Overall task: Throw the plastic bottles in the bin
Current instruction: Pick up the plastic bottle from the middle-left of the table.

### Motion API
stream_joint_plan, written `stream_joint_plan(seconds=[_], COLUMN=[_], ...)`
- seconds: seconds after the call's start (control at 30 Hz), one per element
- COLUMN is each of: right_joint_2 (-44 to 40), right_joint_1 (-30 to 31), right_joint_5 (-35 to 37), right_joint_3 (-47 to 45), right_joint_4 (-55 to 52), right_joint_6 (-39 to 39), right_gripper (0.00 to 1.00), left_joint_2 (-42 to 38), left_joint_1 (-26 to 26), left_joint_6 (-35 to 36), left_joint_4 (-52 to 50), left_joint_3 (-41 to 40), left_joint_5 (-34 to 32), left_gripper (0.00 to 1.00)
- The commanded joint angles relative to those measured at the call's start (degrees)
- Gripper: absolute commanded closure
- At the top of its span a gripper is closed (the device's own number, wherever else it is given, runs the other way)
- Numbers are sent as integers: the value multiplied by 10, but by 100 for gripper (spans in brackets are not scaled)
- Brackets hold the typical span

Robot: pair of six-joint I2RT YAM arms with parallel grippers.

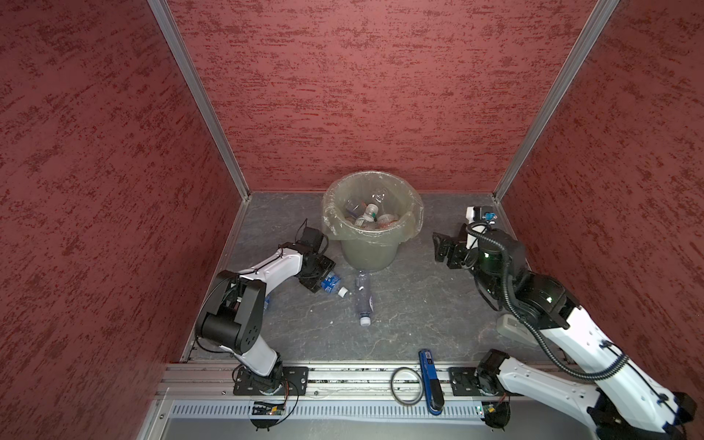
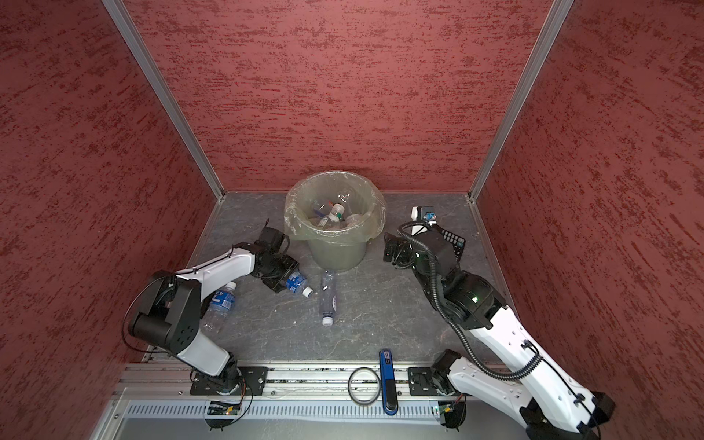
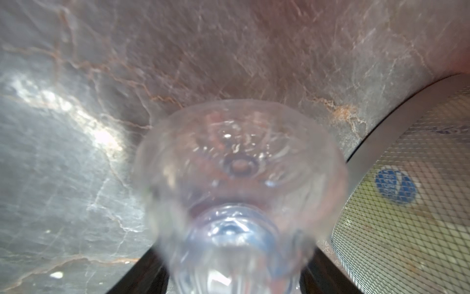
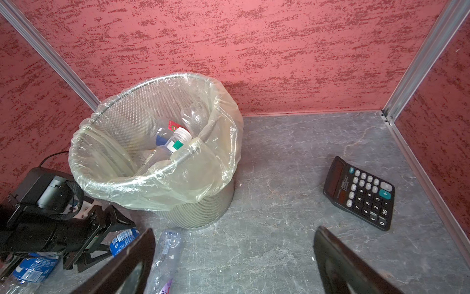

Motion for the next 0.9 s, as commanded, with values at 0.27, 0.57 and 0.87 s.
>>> stream_joint_plan(seconds=[0.27, 0.57, 0.87], right_joint_2=[1, 6, 2], right_joint_1=[-1, -1, -1], right_joint_5=[2, 0, -3], right_joint_3=[9, 14, 8], right_joint_4=[8, 7, 0], right_joint_6=[16, 23, 29], right_gripper=[3, 4, 8], left_joint_2=[-22, 20, -62], left_joint_1=[30, -3, -32], left_joint_6=[191, 196, 113], left_joint_4=[-1, 20, 35], left_joint_3=[-20, -5, -58], left_joint_5=[15, 45, -28], left_gripper=[21, 15, 28])
